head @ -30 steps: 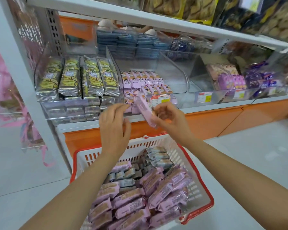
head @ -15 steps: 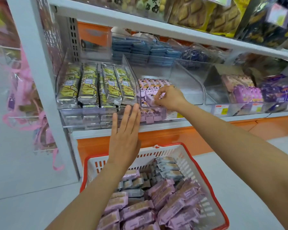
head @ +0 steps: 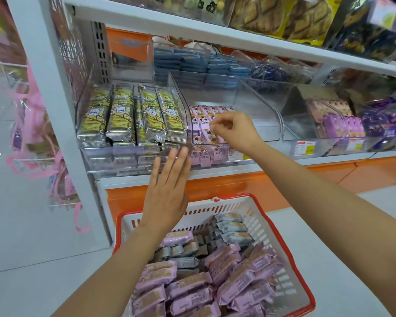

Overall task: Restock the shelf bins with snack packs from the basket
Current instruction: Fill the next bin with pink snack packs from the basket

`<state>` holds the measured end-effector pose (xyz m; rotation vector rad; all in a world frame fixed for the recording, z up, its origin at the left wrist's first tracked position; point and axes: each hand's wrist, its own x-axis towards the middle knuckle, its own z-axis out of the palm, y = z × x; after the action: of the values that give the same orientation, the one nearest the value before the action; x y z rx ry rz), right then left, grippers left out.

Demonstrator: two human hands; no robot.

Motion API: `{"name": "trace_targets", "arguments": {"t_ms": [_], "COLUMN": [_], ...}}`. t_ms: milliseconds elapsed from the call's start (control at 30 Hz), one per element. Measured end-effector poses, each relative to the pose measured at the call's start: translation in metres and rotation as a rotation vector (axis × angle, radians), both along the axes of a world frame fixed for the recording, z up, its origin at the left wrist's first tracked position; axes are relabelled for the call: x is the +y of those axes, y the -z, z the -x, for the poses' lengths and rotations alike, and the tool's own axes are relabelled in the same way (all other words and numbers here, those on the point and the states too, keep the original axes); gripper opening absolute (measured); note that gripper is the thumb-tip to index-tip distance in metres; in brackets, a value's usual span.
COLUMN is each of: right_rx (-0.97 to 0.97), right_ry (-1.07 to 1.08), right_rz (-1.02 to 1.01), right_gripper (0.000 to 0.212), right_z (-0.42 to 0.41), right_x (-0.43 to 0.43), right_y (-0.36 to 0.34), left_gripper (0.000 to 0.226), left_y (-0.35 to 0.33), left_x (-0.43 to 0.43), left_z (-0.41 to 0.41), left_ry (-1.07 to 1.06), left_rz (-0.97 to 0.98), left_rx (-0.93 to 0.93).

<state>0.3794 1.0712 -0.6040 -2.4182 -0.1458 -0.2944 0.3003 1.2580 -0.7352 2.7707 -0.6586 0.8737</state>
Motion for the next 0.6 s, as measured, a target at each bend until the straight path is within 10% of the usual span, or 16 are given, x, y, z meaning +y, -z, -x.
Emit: {"name": "trace_targets", "arguments": {"t_ms": [200,600], "right_rx": [-0.257,0.447], "right_ry": [-0.345,-0.544], "right_rz": [-0.151,0.160], "right_gripper": [0.009,0.023], "right_z": [0.064,0.114], "right_x": [0.029,0.053], "right_y": [0.026,0.231], "left_gripper": [0.055,0.067], "left_y": [0.029,0.110], "left_x": [0.037,0.101], "left_z": [0.015,0.042], "left_ry": [0.109,-0.063], "left_rz": [-0.046,-0.256], "left_rx": [0.135,0.539]}}
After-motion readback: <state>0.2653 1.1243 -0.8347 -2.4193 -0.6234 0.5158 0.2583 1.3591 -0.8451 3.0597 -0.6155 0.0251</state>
